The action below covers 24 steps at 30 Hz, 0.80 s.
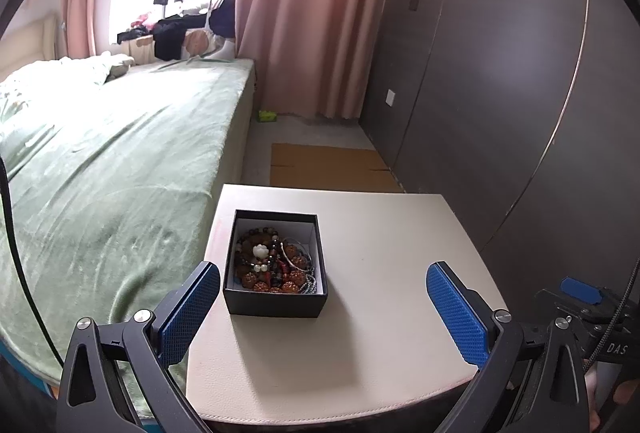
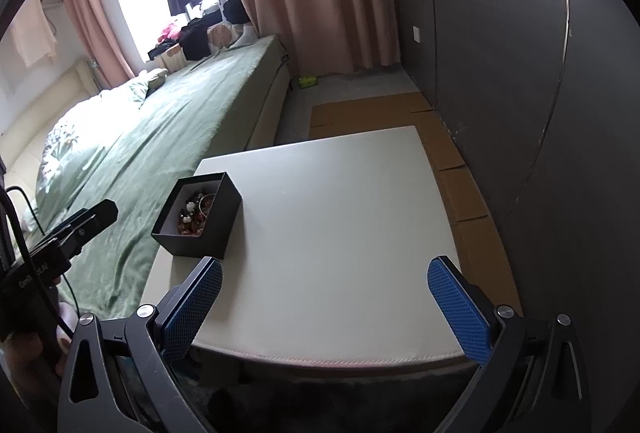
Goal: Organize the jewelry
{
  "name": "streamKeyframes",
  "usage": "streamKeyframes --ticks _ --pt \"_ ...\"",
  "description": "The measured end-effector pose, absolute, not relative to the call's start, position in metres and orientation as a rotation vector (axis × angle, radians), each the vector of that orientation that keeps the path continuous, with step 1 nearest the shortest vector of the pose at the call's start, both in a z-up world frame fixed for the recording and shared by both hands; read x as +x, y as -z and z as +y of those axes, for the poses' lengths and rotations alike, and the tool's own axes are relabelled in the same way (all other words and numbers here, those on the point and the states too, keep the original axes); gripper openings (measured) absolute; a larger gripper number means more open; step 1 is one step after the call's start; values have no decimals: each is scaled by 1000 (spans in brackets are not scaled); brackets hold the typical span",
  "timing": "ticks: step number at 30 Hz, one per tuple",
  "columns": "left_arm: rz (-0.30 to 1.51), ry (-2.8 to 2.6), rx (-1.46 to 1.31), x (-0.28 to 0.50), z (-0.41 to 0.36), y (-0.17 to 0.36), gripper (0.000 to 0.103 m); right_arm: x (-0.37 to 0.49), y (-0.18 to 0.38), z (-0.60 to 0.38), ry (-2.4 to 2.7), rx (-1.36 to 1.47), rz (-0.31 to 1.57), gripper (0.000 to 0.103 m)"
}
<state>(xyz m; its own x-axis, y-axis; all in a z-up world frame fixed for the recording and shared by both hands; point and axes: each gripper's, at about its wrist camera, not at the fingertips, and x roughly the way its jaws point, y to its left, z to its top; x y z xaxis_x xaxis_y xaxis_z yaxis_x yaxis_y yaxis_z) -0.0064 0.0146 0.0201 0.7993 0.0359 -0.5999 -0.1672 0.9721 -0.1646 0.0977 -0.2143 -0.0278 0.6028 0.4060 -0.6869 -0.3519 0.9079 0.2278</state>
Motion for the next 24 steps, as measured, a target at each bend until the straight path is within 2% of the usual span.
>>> streamKeyframes --ticks 24 --pt "641 -109 -216 -5 13 -19 103 99 29 -216 -418 61 819 103"
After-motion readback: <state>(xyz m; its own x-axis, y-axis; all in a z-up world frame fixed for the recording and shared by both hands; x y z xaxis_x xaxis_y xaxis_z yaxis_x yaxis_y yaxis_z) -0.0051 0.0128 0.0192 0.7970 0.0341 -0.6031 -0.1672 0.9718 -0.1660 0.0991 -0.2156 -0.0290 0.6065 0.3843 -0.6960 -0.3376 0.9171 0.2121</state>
